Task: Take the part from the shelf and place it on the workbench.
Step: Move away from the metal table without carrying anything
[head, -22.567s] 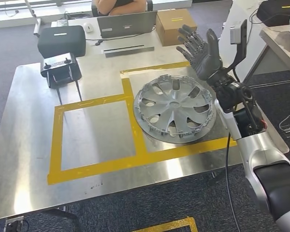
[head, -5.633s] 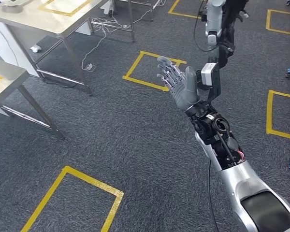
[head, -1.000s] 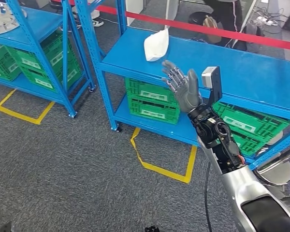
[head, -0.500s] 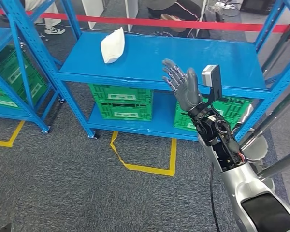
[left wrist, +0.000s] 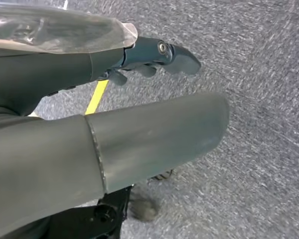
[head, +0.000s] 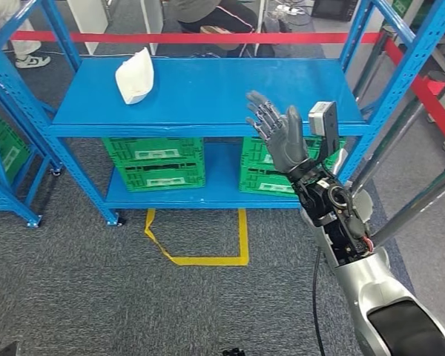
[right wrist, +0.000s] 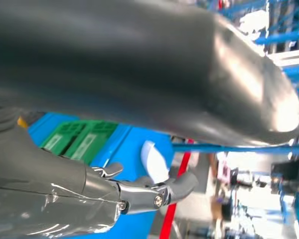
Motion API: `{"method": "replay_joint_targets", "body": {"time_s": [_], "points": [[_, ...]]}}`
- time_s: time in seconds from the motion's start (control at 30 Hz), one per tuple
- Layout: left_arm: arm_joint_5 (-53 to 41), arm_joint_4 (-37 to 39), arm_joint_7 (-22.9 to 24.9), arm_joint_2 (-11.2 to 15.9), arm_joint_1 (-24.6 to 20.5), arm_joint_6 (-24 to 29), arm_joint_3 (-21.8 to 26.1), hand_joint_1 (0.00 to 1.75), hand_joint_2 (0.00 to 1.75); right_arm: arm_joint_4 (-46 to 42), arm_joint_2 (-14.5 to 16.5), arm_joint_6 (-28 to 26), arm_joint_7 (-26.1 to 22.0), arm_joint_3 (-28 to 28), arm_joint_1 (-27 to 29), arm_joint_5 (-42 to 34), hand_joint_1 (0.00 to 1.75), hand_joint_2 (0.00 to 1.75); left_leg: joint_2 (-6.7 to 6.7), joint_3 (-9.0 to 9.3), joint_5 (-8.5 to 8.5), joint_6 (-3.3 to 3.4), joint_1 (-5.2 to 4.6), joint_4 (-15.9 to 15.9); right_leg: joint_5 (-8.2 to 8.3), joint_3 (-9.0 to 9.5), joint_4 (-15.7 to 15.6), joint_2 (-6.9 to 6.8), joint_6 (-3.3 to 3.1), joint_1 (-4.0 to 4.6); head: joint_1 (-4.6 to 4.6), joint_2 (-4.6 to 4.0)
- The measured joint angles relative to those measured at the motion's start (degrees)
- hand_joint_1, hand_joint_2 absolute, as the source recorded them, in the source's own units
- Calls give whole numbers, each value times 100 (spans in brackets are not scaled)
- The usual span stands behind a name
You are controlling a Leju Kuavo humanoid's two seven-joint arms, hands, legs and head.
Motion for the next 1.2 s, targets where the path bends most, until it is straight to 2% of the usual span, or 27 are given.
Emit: {"method": "replay_joint_targets", "body": {"time_s": [0.03,0.07,0.1,0.17,0.2,0.23,0.3,0.33,0.4,0.43,0.47,0.5,0.53,0.57,0.6,0.67,0.7,0.73,0.87,1.2], "points": [[1,0,0,-3,9,0,-1,0,0,11,1,0,-1,-1,8,0,0,0,68,4,-7,-4,1,2,-20,-74,174,-18,17,-16,5,0],[1,0,0,-9,14,-1,-1,0,0,21,1,0,-1,-2,13,0,0,0,135,13,-19,-14,4,6,79,-20,90,-40,31,-29,13,0],[1,0,0,-15,14,-1,-2,0,0,27,1,1,-2,-2,11,0,0,0,199,30,-35,-33,9,11,267,150,-232,-87,37,-38,21,0],[1,0,-1,-22,9,-1,-2,0,0,30,1,3,-3,-2,-10,1,0,0,315,68,-76,-87,-1,26,582,591,-1084,-336,32,-6,43,0],[1,0,-1,-17,9,-1,-2,0,0,32,2,4,-4,0,-23,1,0,0,367,77,-92,-117,-20,36,640,737,-1362,-444,1,14,50,0],[2,0,0,-13,8,-1,-2,0,0,33,3,4,-4,0,-30,2,0,0,427,81,-102,-143,-44,44,637,800,-1494,-506,-33,37,39,0],[3,0,0,-6,2,1,-2,0,0,35,5,4,-4,0,-27,2,0,0,563,89,-113,-185,-69,51,628,801,-1515,-411,-120,51,2,0],[3,0,-1,-8,-3,0,-2,0,0,34,7,4,-5,-2,-24,2,0,0,557,92,-151,-209,-61,79,641,797,-1522,-340,-153,48,-20,0],[3,0,-1,-7,-8,-1,-2,0,0,32,21,5,-6,1,-39,3,0,0,326,-52,-383,-253,-30,424,668,800,-1541,-232,-228,29,-53,0],[3,0,-2,-4,-6,-1,-2,0,0,33,30,5,-7,2,-44,4,0,0,153,-223,-571,-267,-18,781,677,798,-1545,-186,-256,23,-73,0],[2,0,-1,-1,-2,-1,-2,0,0,36,38,5,-5,4,-43,4,0,0,37,-443,-758,-270,-15,1213,681,791,-1545,-142,-277,27,-86,0],[2,0,-1,3,7,-1,-2,0,0,40,43,4,-4,6,-33,4,0,0,-18,-651,-887,-270,-16,1599,682,787,-1545,-91,-289,35,-93,0],[2,0,-1,5,17,0,-2,0,0,44,46,2,-4,7,-20,5,0,0,-42,-791,-918,-263,-17,1828,682,786,-1545,-40,-295,44,-96,0],[2,0,0,7,24,1,-2,0,0,46,50,-2,-3,9,-7,8,0,0,-51,-826,-831,-245,-18,1826,682,790,-1545,8,-299,52,-99,0],[2,0,-1,9,28,2,-2,0,0,46,54,-10,-3,11,2,12,0,0,-54,-737,-639,-218,-20,1575,683,798,-1545,51,-301,59,-102,0],[0,0,-2,22,13,3,-2,0,0,44,55,-25,-4,11,8,23,0,0,-73,-369,-207,-149,-36,721,678,812,-1543,109,-293,79,-108,0],[-1,0,-3,29,-1,4,-2,0,0,43,55,-31,-4,10,8,29,0,0,-80,-220,-76,-125,-46,386,677,811,-1539,129,-279,91,-105,0],[-2,0,-4,33,-13,4,-3,0,0,42,55,-33,-5,8,9,33,0,0,-85,-134,-20,-117,-52,188,659,804,-1530,141,-267,109,-102,0],[-5,0,-7,25,-21,5,-4,0,0,42,60,-45,-5,-11,39,45,0,0,-85,-93,-22,-141,-71,109,624,811,-1523,136,-292,108,-79,0],[-36,0,-7,2,-27,3,-10,0,0,34,64,-103,-8,-32,71,64,0,0,-109,-90,-35,-85,-91,116,639,853,-1586,119,-193,87,-75,0]]}}
